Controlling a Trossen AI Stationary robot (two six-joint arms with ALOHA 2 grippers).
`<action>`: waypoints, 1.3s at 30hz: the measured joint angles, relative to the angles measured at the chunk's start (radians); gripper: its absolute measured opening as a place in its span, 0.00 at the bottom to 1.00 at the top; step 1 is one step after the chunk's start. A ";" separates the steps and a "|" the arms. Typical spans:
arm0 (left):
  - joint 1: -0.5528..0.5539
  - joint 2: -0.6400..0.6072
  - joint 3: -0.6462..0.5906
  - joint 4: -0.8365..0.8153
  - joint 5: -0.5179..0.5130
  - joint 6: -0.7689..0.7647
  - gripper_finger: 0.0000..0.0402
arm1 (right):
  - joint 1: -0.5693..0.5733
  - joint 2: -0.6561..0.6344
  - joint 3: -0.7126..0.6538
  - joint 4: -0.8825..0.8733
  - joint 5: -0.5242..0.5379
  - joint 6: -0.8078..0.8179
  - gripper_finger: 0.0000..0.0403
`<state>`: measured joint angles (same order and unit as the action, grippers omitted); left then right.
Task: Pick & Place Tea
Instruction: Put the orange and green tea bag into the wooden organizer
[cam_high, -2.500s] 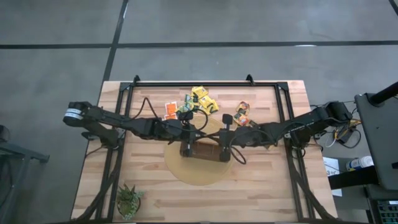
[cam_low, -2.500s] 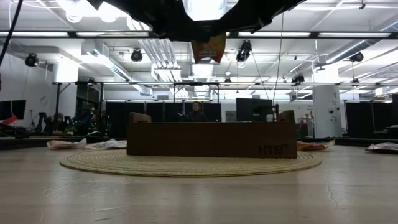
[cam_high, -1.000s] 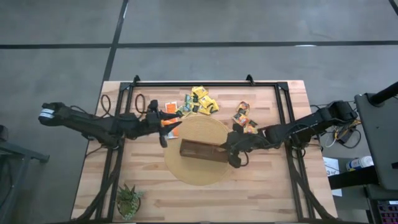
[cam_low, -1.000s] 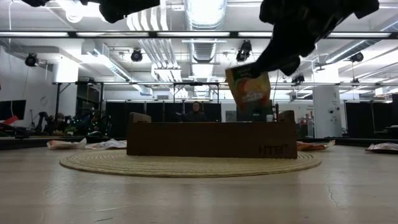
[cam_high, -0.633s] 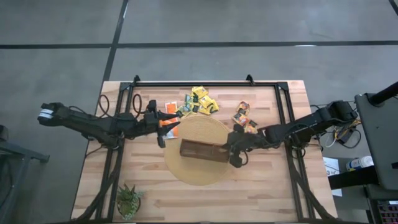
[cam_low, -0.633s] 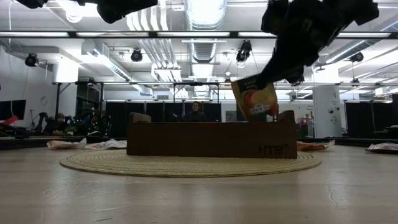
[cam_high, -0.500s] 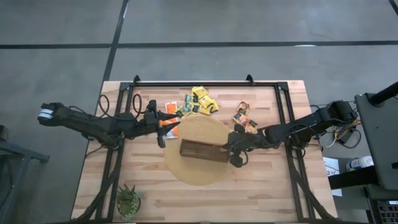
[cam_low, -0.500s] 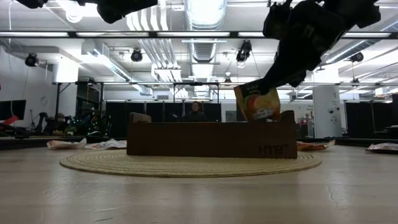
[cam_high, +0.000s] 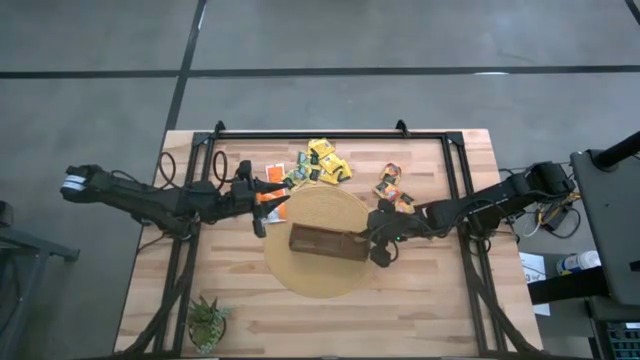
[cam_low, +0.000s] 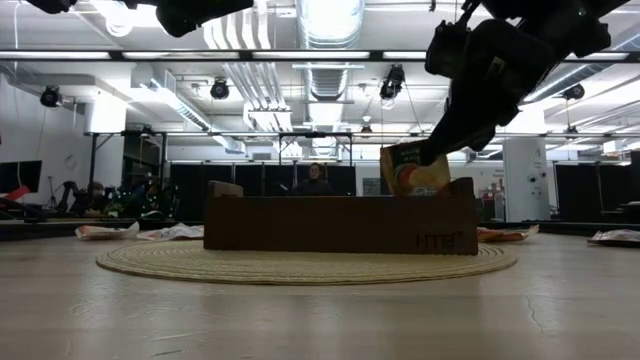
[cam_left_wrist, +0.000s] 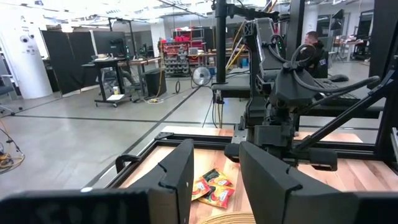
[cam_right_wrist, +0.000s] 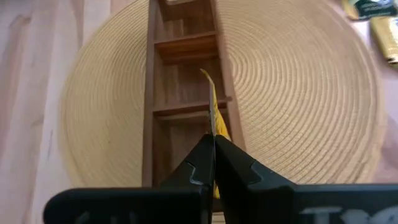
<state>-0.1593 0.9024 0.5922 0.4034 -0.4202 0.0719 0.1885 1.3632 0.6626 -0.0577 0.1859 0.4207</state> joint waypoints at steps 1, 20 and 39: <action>0.000 0.000 0.000 0.000 0.000 0.000 0.31 | -0.004 0.000 -0.005 0.005 -0.007 0.000 0.02; 0.000 0.000 0.000 0.001 0.000 0.000 0.31 | -0.046 0.000 -0.035 0.045 -0.004 -0.137 0.02; 0.000 0.000 0.000 0.001 0.000 0.000 0.31 | -0.040 0.000 -0.035 0.083 -0.056 -0.145 0.29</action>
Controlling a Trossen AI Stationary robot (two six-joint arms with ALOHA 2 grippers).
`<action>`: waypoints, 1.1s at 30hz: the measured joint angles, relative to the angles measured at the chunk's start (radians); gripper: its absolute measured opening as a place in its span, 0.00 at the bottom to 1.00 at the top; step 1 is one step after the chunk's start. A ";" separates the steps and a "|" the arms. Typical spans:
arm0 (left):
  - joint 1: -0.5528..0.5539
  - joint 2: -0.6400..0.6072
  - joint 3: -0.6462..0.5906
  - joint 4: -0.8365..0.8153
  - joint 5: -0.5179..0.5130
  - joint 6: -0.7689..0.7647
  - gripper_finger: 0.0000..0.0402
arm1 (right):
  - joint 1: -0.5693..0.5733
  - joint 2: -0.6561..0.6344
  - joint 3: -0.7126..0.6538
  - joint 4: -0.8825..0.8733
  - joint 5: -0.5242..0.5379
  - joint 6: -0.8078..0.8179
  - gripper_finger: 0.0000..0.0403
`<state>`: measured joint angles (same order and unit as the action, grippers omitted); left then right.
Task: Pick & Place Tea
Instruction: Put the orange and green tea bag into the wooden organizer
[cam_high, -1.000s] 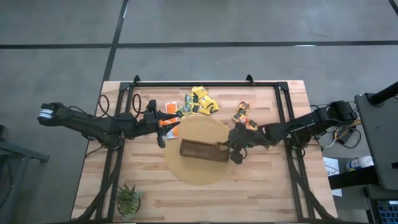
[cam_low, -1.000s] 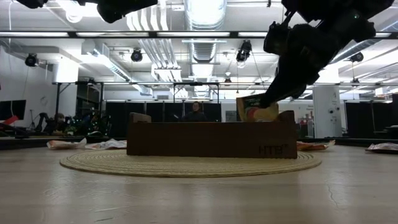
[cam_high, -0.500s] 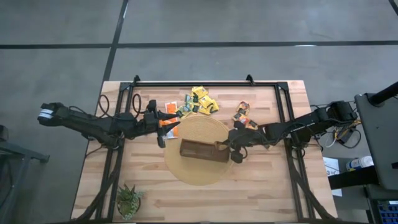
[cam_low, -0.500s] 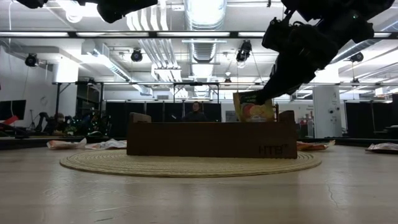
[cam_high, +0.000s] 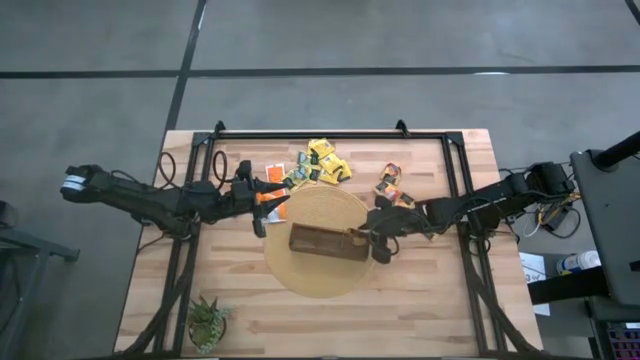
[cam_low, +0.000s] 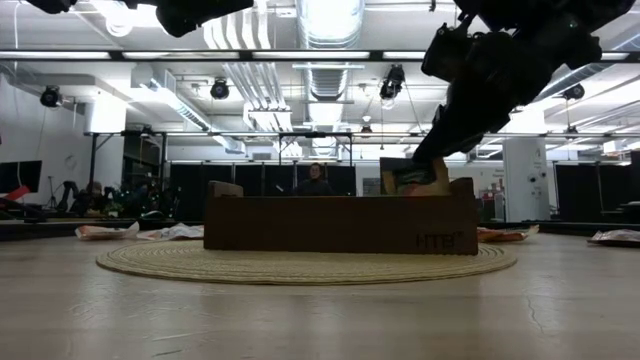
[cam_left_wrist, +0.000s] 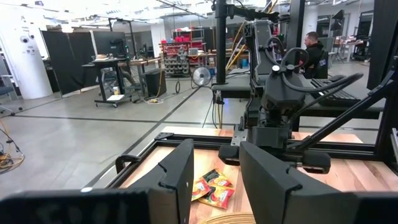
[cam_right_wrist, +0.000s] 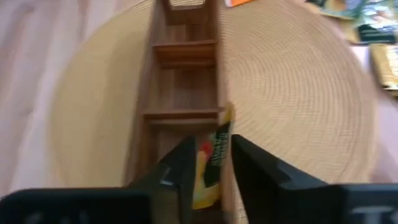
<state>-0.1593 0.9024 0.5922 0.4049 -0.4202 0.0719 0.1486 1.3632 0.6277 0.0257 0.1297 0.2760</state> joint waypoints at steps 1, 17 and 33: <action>0.000 0.000 0.000 0.000 0.000 0.000 0.31 | 0.001 -0.001 0.000 -0.001 -0.026 0.000 0.31; 0.000 0.000 0.000 0.000 0.000 0.006 0.31 | 0.053 0.029 0.006 -0.050 -0.366 0.004 0.44; 0.000 0.000 0.000 0.003 0.000 0.007 0.31 | 0.005 0.065 0.006 -0.081 -0.280 -0.022 0.36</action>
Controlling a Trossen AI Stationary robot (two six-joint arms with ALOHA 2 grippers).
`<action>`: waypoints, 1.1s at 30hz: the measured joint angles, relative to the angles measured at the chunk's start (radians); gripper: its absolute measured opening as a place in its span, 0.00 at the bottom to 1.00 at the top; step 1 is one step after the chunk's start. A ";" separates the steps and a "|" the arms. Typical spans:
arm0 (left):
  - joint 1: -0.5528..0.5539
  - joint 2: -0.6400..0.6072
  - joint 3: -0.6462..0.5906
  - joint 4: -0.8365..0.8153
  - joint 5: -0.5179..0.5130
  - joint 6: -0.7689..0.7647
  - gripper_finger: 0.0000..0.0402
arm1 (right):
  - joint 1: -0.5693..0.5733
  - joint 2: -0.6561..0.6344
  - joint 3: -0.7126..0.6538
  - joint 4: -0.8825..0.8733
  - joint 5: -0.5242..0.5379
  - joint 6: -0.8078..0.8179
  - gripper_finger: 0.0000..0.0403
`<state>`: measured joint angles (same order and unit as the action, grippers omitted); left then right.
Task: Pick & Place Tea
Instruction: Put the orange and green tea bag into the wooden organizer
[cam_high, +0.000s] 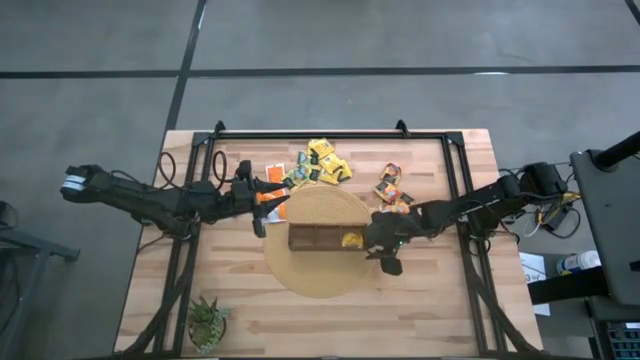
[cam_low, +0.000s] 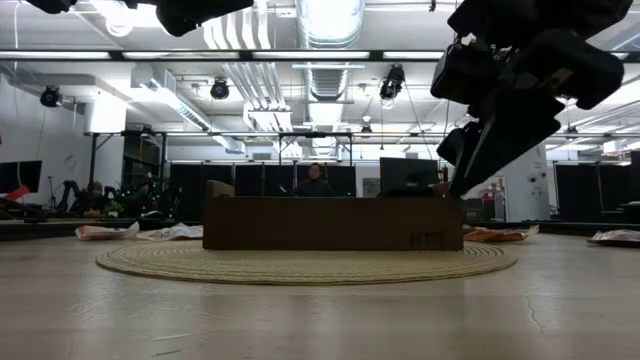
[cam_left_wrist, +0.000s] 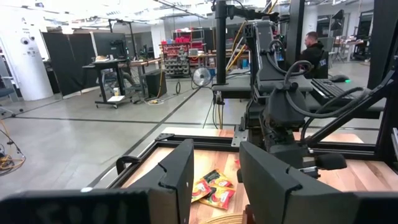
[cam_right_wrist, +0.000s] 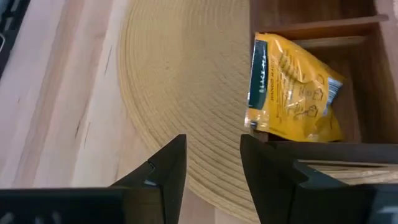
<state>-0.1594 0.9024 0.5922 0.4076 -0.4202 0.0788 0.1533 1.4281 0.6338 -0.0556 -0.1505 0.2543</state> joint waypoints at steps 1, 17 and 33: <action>0.000 0.000 0.000 0.000 0.000 0.000 0.31 | -0.002 0.000 0.000 0.000 0.000 0.000 0.36; 0.000 0.000 0.000 0.000 0.000 0.000 0.31 | 0.050 -0.013 0.095 -0.019 0.037 -0.139 0.37; 0.000 0.000 0.000 0.000 0.000 0.005 0.31 | 0.089 0.030 0.093 -0.061 0.242 -0.266 0.34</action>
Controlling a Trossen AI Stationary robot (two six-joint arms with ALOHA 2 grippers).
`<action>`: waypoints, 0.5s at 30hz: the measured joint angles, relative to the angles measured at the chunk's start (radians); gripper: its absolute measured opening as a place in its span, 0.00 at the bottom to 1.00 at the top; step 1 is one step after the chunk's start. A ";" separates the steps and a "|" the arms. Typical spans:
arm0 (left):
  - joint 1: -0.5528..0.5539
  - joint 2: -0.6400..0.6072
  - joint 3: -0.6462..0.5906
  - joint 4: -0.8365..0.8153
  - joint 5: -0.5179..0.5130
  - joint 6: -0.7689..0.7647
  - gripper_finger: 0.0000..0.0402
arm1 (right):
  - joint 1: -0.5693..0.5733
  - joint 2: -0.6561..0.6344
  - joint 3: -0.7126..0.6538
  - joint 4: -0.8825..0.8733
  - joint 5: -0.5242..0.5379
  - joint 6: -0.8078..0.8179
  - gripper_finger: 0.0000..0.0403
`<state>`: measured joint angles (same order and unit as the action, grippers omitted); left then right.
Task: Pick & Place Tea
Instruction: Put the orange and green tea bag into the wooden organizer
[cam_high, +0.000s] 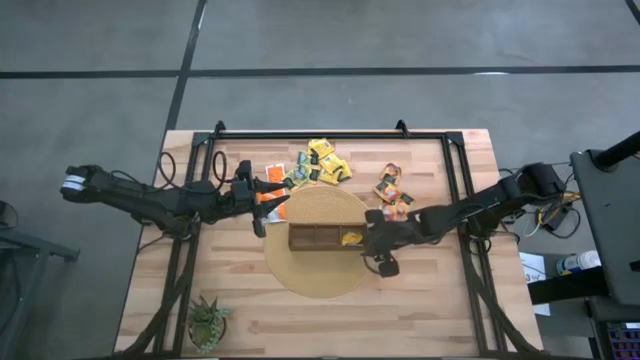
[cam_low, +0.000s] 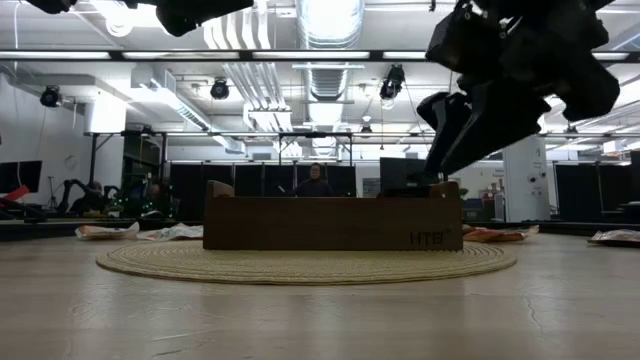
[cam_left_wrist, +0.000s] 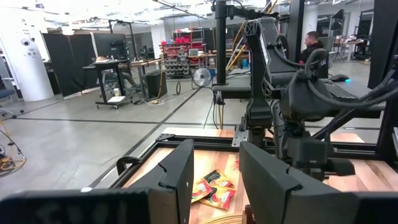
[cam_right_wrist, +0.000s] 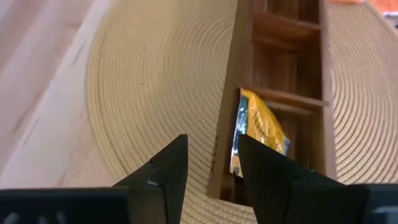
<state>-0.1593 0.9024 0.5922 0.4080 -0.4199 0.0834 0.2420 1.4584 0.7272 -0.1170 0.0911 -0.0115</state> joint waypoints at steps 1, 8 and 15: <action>0.000 0.000 0.000 0.001 0.000 0.000 0.31 | 0.000 0.012 0.003 -0.001 0.005 -0.004 0.33; 0.000 0.000 0.000 0.003 0.000 0.000 0.31 | 0.000 0.089 0.058 -0.001 0.086 -0.048 0.32; 0.000 0.000 -0.004 0.002 0.000 0.000 0.31 | -0.015 0.137 0.117 -0.083 0.117 -0.044 0.24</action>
<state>-0.1593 0.9028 0.5884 0.4104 -0.4199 0.0829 0.2270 1.5950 0.8445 -0.1998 0.2086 -0.0556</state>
